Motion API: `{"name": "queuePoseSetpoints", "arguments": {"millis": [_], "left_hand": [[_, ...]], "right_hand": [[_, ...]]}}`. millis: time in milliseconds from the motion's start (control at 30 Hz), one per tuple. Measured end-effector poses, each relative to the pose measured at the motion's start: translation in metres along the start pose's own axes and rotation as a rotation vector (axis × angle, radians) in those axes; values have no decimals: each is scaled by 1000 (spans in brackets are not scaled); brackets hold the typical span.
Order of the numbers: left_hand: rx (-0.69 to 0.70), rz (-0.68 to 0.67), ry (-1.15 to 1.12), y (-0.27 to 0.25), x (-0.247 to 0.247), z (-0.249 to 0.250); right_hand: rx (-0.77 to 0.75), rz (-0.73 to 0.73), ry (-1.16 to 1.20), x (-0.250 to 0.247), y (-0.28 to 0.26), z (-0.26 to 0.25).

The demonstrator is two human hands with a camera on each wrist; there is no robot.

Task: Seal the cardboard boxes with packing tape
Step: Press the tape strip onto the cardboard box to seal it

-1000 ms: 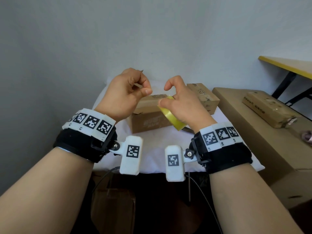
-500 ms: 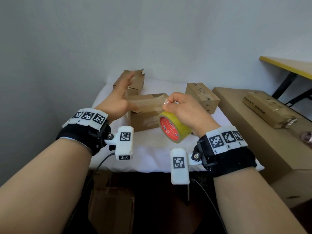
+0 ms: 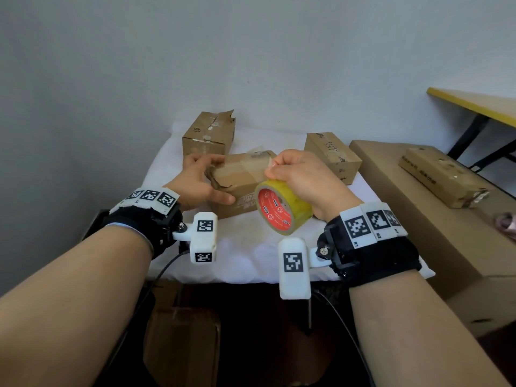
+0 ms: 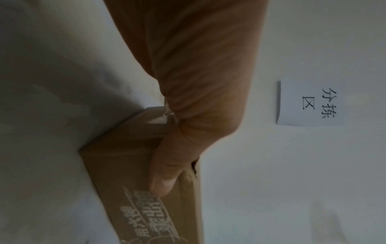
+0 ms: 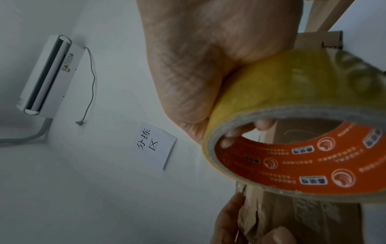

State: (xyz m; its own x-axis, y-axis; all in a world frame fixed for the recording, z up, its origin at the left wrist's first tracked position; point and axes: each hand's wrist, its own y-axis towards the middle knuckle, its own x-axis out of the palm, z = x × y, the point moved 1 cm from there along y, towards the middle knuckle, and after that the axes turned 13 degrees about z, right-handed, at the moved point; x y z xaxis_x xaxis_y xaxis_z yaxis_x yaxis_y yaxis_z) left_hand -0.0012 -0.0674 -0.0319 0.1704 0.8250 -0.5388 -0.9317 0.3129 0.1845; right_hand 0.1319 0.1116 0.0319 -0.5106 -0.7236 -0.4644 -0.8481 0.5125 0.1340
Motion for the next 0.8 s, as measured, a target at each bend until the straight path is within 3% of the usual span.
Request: {"name": "queuePoseSetpoints", "arguments": {"millis": [233,433,800], "left_hand": [[11,9,95,-9,8,-1],[-58,-26,-81,-8,4,-3],[-57,-38,-20,-7,8,-4]], "right_hand": [[74,-33,31,3,-4,-5],[98,-35,27,7,-4,-7],[164,1,-4,8,-3,-7]]}}
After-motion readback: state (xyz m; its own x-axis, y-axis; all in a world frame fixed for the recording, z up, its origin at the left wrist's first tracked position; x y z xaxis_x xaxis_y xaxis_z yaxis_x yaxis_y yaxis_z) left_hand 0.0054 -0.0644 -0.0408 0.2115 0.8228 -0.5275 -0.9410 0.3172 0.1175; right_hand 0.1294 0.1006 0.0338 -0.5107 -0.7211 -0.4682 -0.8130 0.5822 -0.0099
